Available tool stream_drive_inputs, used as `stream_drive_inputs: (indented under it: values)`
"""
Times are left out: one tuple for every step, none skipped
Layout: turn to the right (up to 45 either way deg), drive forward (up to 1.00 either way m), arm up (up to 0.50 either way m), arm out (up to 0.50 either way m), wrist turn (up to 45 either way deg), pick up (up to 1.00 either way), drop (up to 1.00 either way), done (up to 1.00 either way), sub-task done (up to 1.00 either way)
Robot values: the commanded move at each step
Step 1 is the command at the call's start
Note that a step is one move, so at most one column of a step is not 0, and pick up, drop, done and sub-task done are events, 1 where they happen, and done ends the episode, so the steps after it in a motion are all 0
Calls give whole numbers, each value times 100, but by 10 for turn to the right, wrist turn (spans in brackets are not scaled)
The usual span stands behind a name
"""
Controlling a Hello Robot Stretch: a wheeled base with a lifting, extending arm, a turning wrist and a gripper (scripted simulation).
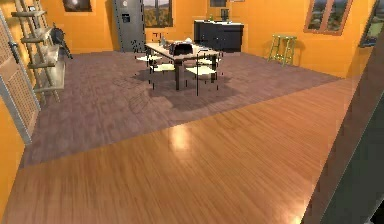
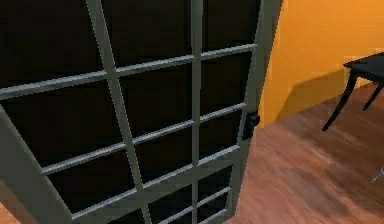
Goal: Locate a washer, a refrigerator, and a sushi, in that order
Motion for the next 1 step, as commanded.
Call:
stream_drive_inputs:
  values:
    - [-210, 0, 0, 0, 0, 0, 0, 0, 0]
